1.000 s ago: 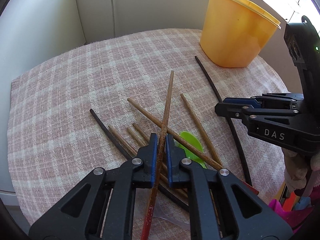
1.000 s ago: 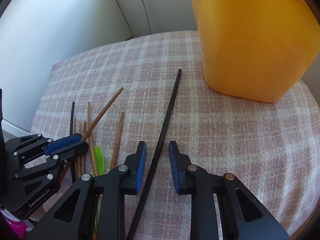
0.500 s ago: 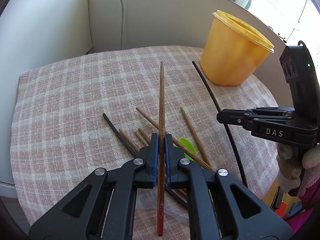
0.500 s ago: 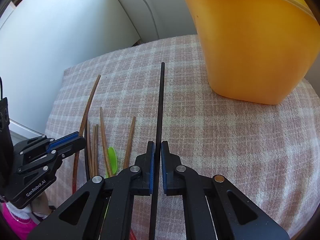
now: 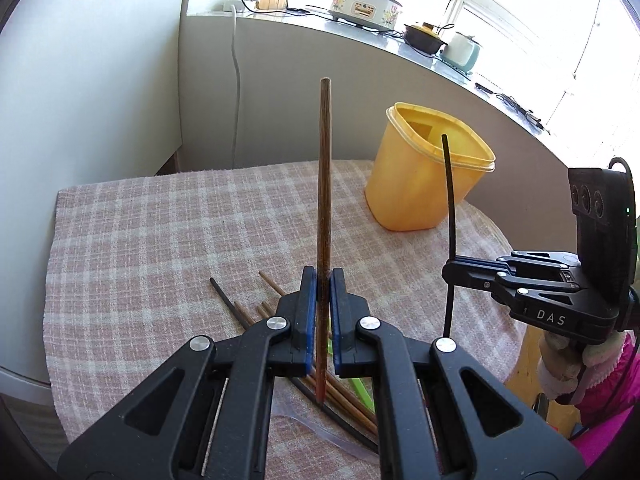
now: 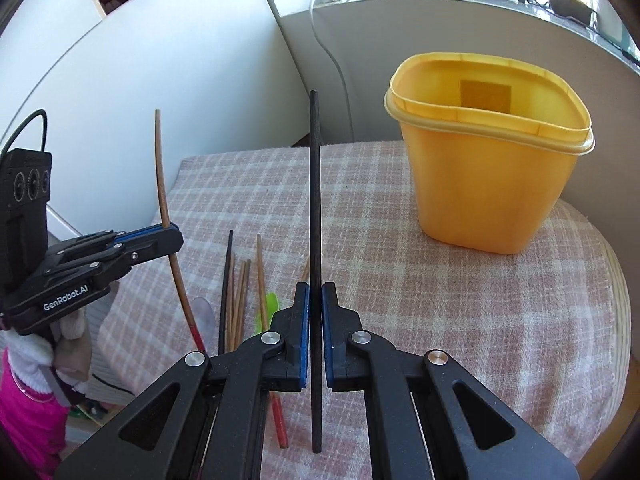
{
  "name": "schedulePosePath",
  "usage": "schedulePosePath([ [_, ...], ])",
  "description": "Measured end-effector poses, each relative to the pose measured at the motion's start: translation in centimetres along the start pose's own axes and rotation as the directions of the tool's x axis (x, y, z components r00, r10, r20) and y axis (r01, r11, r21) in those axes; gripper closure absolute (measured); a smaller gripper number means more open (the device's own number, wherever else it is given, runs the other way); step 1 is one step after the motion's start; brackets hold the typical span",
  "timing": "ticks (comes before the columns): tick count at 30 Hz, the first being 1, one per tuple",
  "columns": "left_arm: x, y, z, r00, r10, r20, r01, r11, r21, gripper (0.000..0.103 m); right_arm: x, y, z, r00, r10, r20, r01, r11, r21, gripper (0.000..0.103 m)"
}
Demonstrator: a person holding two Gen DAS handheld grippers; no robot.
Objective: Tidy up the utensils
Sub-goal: 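Lift both chopsticks upright and carry them over the yellow container with both tools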
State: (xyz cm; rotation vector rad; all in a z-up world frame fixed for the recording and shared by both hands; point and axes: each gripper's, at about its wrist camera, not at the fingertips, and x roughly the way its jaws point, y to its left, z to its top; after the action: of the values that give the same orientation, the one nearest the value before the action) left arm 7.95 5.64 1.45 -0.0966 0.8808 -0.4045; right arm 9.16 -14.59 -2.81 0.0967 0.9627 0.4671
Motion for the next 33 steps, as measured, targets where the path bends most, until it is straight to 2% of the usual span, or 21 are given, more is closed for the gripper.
schedulePosePath([
  [8, -1.5, -2.8, 2.6, 0.997, -0.026, 0.078, 0.023, 0.999, 0.042, 0.099, -3.7, 0.7, -0.6, 0.994, -0.016, 0.112, 0.023, 0.998, -0.063, 0.099],
  [19, -2.0, -5.5, 6.1, 0.984, -0.07, 0.164, 0.06, 0.996, 0.068, 0.099, -6.7, 1.0, 1.5, 0.973, -0.002, 0.23, 0.019, 0.997, -0.074, 0.099],
  [25, -2.1, -6.5, 8.2, 0.971, -0.097, 0.218, 0.082, 0.994, 0.076, 0.099, -9.6, 0.6, 2.9, 0.949, 0.008, 0.315, 0.014, 0.998, -0.068, 0.099],
  [33, -1.5, -8.0, 11.4, 0.952, -0.142, 0.27, 0.119, 0.988, 0.098, 0.099, -13.0, -1.3, 5.6, 0.898, -0.035, 0.439, 0.054, 0.998, -0.031, 0.099],
])
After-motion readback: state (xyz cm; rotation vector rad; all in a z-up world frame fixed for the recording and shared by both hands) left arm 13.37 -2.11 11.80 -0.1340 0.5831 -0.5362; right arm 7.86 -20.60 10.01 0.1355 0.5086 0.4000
